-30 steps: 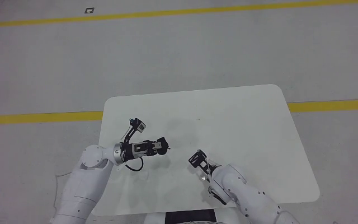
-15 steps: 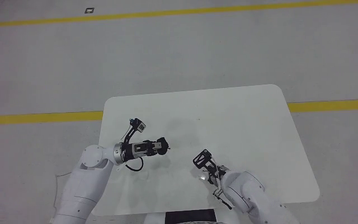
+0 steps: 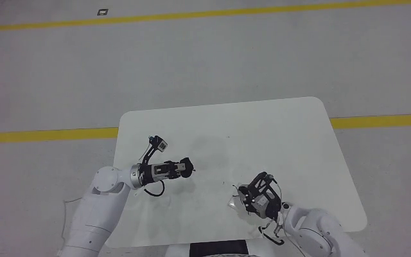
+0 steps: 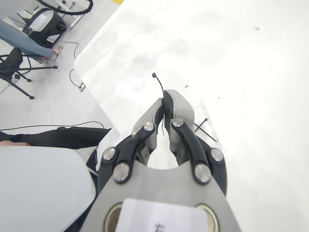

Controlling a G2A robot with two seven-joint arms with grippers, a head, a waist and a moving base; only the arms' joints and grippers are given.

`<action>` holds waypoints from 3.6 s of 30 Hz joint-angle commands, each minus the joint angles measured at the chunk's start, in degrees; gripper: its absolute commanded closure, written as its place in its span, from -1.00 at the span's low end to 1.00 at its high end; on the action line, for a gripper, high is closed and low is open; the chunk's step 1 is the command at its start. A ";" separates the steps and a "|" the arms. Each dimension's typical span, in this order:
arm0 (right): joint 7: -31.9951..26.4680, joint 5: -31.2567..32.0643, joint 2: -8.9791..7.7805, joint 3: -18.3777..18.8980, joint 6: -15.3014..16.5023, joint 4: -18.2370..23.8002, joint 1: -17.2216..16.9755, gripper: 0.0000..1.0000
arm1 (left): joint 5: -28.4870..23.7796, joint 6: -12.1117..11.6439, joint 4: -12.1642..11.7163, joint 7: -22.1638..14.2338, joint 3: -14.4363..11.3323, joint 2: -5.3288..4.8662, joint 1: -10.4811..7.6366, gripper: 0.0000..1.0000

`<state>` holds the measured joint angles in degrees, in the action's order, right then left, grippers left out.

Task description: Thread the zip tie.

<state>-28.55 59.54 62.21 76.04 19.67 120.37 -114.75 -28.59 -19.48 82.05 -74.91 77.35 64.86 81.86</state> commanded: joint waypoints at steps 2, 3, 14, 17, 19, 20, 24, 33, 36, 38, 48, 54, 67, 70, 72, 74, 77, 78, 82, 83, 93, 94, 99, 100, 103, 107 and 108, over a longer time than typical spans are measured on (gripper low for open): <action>-0.14 0.11 0.05 -0.01 -0.19 0.00 0.04 1.00 | 0.00 0.00 0.00 0.00 0.00 0.00 0.00 1.00; -0.14 0.11 0.05 -0.01 -0.19 0.00 0.04 1.00 | 0.00 0.00 0.00 0.00 0.00 0.00 0.00 1.00; 7.98 -2.20 0.28 -0.45 -0.19 -2.12 1.26 1.00 | 0.00 0.00 0.00 0.00 0.00 0.00 0.00 1.00; 15.51 -2.94 0.50 -1.10 -0.19 -2.34 1.38 1.00 | 0.00 0.00 0.00 0.00 0.00 0.00 0.00 1.00; 20.79 -3.96 0.73 -1.94 -0.19 -2.69 1.72 1.00 | 0.00 0.00 0.00 0.00 0.00 0.00 0.00 1.00; 22.93 -4.04 0.82 -2.40 -0.19 -2.87 1.96 1.00 | 0.00 0.00 0.00 0.00 0.00 0.00 0.00 1.00; 30.26 -5.98 1.24 -5.03 -0.19 -3.71 3.13 1.00 | 0.00 0.00 0.00 0.00 0.00 0.00 0.00 1.00; 41.22 -6.60 2.38 -10.00 -0.79 -5.30 5.36 1.00 | 0.00 0.00 0.00 0.00 0.00 0.00 0.00 1.00; 41.22 -6.60 2.38 -10.00 -0.79 -5.30 5.36 1.00 | 0.00 0.00 0.00 0.00 0.00 0.00 0.00 1.00; 41.22 -6.60 2.38 -10.00 -0.79 -5.30 5.36 1.00 | 0.00 0.00 0.00 0.00 0.00 0.00 0.00 1.00; 43.19 -6.21 2.82 -11.58 -2.62 -5.42 6.21 1.00 | 0.00 0.00 0.00 0.00 0.00 0.00 0.00 1.00; 49.94 -3.39 4.35 -17.48 -8.86 -7.56 8.74 1.00 | 0.00 0.00 0.00 0.00 0.00 0.00 0.00 1.00; 59.53 1.76 6.97 -25.47 -19.90 -13.29 12.57 1.00 | 0.00 0.00 0.00 0.00 0.00 0.00 0.00 1.00; 59.53 1.76 6.97 -25.47 -19.90 -13.29 12.57 1.00 | 0.00 0.00 0.00 0.00 0.00 0.00 0.00 1.00; 59.53 1.76 6.97 -25.47 -19.90 -13.29 12.57 1.00 | 0.00 0.00 0.00 0.00 0.00 0.00 0.00 1.00; 59.53 1.76 6.97 -25.47 -19.90 -13.29 12.57 1.00 | 0.16 0.00 0.25 0.90 -0.07 0.01 0.03 1.00; 59.53 1.76 6.97 -25.47 -19.90 -13.29 12.57 1.00 | 0.70 0.00 1.92 3.60 -0.10 -0.09 0.83 1.00; 59.53 1.76 6.97 -25.47 -19.90 -13.29 12.57 1.00 | 1.09 0.00 2.43 4.35 0.01 -0.13 1.15 1.00; 59.53 1.76 6.97 -25.47 -19.90 -13.29 12.57 1.00 | 4.59 0.00 4.07 8.39 -0.27 -0.13 1.99 1.00; 59.53 1.76 6.97 -25.47 -19.90 -13.29 12.57 1.00 | 5.69 0.00 4.20 10.17 -0.55 -0.07 2.11 1.00; 59.53 1.76 6.97 -25.47 -19.90 -13.29 12.57 1.00 | 11.64 0.00 4.06 21.78 -5.68 0.87 1.13 1.00; 59.53 1.76 6.97 -25.47 -19.90 -13.29 12.57 1.00 | 11.97 0.00 4.06 22.54 -6.29 0.98 1.00 1.00; 59.53 1.76 6.97 -25.47 -19.90 -13.29 12.57 1.00 | 13.22 0.00 3.50 22.90 -6.80 0.99 0.60 1.00; 59.53 1.76 6.97 -25.47 -19.90 -13.29 12.57 1.00 | 13.22 0.00 3.50 22.90 -6.80 0.99 0.60 1.00; 59.53 1.76 6.97 -25.47 -19.90 -13.29 12.57 1.00 | 13.22 0.00 3.50 22.90 -6.80 0.99 0.60 1.00; 59.53 1.76 6.97 -25.47 -19.90 -13.29 12.57 1.00 | 13.22 0.00 3.50 22.90 -6.80 0.99 0.60 1.00; 59.53 1.76 6.97 -25.47 -19.90 -13.29 12.57 1.00 | 13.22 0.00 3.50 22.90 -6.80 0.99 0.60 1.00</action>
<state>30.98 61.30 69.18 50.56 -0.23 107.08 -102.18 -15.38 -19.48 85.55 -52.01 70.55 65.85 82.46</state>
